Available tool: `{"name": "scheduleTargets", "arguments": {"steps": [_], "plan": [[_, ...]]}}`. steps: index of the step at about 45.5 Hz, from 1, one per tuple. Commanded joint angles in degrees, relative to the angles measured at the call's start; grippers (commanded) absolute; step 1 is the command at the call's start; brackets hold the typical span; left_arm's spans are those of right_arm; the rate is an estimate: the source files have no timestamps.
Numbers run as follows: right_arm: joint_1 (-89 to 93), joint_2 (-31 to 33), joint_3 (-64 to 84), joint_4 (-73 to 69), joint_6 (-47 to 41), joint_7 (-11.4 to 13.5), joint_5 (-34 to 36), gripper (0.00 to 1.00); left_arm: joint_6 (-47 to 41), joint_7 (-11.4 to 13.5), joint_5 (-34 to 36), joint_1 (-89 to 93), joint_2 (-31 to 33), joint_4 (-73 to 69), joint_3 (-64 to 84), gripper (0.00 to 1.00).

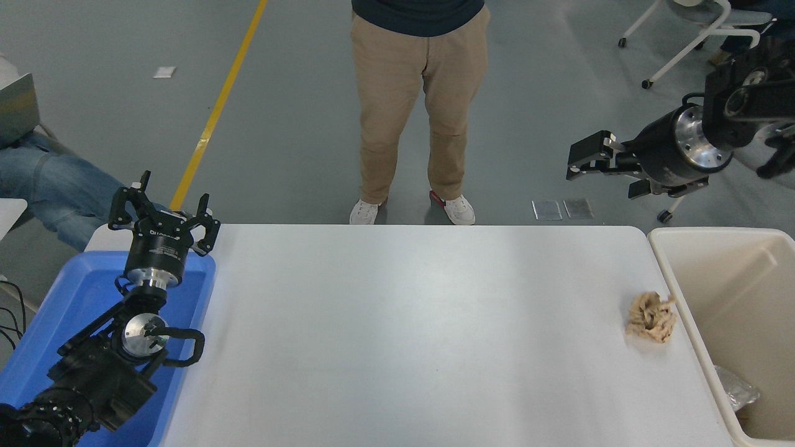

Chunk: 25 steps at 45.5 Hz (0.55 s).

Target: Pick up foil plate and place in dustbin

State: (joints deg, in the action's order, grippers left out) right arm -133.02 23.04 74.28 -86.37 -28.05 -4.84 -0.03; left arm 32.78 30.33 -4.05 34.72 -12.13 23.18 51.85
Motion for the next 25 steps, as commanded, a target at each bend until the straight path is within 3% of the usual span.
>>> {"name": "scheduleTargets", "arguments": {"steps": [1,25], "plan": [[-9.8,1.57,0.25,-8.38,-8.15,0.0,-0.58,1.0,0.0,-0.09,0.0,0.0,0.0,0.02,0.0,0.99],[-9.27,-2.74,-5.73,-7.94,-9.12,0.0,-0.58,1.0,0.0,0.0,0.0,0.0,0.0,0.02,0.0,0.99]]}}
